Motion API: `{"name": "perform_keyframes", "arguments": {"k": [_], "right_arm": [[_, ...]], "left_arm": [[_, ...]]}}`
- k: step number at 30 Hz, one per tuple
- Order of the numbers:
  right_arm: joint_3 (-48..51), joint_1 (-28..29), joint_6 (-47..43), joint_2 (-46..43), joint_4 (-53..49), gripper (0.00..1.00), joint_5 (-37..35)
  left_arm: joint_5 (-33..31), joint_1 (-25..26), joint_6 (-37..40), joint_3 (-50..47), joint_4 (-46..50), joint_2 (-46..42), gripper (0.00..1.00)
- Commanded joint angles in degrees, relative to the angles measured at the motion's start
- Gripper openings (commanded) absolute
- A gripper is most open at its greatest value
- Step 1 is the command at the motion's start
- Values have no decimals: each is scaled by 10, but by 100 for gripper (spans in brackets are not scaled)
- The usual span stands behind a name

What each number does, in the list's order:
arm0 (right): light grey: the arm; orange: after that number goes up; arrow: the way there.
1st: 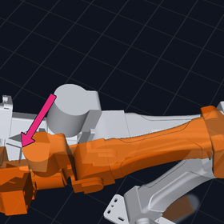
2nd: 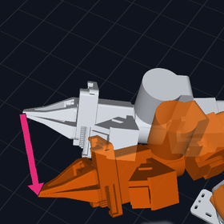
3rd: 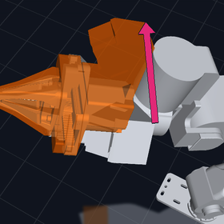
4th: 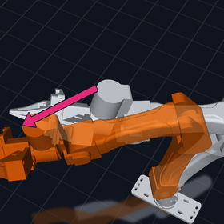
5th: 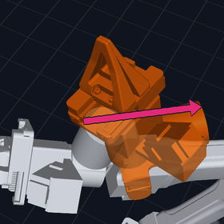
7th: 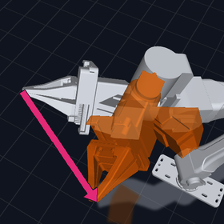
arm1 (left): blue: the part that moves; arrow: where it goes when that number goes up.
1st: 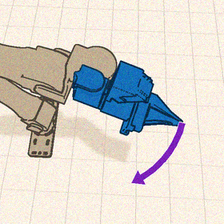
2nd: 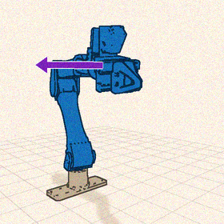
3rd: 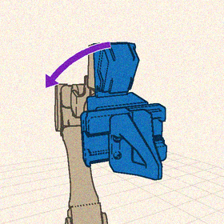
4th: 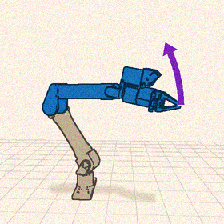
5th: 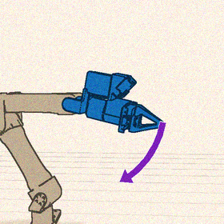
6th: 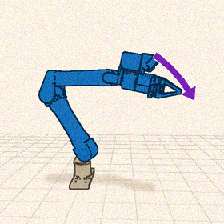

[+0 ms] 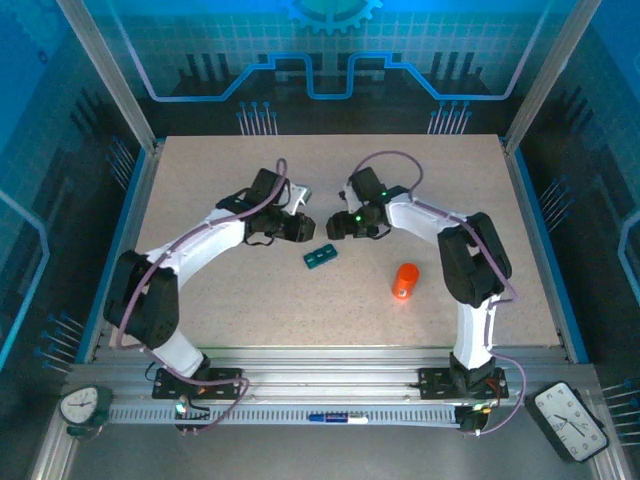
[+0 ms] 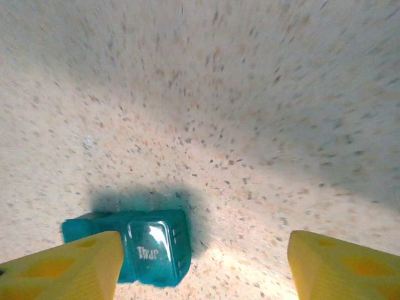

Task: Sort the pills into containers

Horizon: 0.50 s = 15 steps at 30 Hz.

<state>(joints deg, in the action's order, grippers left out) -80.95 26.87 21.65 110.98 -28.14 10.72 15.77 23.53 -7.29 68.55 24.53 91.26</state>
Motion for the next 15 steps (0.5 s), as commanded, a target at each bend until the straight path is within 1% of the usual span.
{"name": "perform_keyframes", "arguments": {"k": [1, 2, 3, 4, 5, 6, 7, 9, 11, 13, 15], "right_arm": [[-29, -32, -6, -73, -29, 75, 22], [-27, -43, -7, -88, -30, 77, 22], [-21, -57, -8, -107, -33, 79, 22], [-14, -70, -9, -127, -35, 82, 22], [-5, -85, -11, -146, -34, 84, 22], [9, -100, -16, -170, -28, 91, 19], [26, -116, -19, -194, -23, 100, 11], [59, -153, -22, -238, -11, 100, 0], [95, -186, -21, -277, 4, 100, -27], [138, -216, -18, -314, 25, 100, -78], [187, -238, -21, -344, 59, 100, -133]], "left_arm": [[-29, -28, 5, 3, -31, -54, 45], [-35, -35, 8, -1, -37, -67, 54], [-41, -46, 12, -7, -46, -84, 96], [-49, -58, 16, -13, -52, -99, 99], [-57, -67, 21, -18, -56, -112, 99], [-71, -79, 25, -28, -67, -127, 99], [-86, -92, 27, -43, -83, -144, 99], [-112, -116, 37, -84, -128, -175, 99], [-146, -137, 47, -137, -187, -208, 99], [-175, -157, 61, -196, -261, -242, 99], [-192, -173, 78, -243, -309, -263, 99]]}}
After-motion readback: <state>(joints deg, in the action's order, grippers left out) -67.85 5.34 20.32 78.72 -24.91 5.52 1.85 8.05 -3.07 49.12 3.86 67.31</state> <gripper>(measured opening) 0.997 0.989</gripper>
